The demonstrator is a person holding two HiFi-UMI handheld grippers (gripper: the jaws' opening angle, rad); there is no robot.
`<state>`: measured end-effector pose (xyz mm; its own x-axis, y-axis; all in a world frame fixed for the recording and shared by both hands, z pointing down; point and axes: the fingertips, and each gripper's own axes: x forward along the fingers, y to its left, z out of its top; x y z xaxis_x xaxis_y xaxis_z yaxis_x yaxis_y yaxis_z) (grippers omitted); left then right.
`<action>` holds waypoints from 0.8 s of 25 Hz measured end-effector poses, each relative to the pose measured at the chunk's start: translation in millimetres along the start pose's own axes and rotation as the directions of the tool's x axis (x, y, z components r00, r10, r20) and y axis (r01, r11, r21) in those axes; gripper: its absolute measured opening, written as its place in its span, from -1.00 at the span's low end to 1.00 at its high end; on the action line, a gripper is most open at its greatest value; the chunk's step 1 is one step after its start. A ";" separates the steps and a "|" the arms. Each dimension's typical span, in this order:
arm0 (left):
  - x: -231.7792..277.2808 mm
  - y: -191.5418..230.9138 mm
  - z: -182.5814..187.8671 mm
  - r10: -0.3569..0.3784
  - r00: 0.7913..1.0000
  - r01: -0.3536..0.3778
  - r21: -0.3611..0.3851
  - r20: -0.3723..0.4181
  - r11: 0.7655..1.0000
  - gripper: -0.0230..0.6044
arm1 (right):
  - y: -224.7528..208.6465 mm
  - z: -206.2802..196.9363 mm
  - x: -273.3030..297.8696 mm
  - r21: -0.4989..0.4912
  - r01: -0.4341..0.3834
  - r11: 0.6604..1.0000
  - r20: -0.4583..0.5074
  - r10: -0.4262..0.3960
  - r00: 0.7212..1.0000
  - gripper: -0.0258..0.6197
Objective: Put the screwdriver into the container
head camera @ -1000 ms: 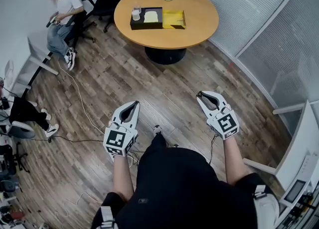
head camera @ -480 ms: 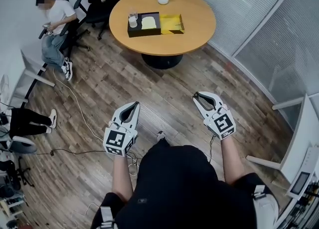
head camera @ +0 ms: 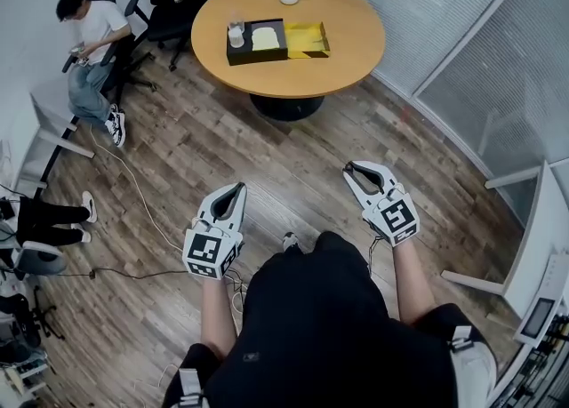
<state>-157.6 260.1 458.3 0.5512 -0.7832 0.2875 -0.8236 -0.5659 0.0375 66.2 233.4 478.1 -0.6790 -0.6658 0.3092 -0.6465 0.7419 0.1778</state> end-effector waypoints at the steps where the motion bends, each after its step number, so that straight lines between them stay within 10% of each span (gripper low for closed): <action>1: 0.0 3.6 -1.5 0.003 1.000 -0.003 -0.006 -0.003 1.000 -0.91 | 0.3 -1.8 3.7 0.005 -0.004 1.000 -0.005 0.004 1.000 -0.74; 20: 86.5 69.8 55.1 0.056 0.998 -0.056 0.029 0.009 0.998 -0.91 | -87.1 16.3 90.3 -0.001 -0.040 0.999 0.036 0.040 0.999 -0.74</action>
<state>-160.1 138.7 433.1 0.5058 -0.8159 0.2803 -0.8489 -0.5285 -0.0064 55.5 107.3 475.3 -0.7164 -0.6381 0.2821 -0.6186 0.7679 0.1664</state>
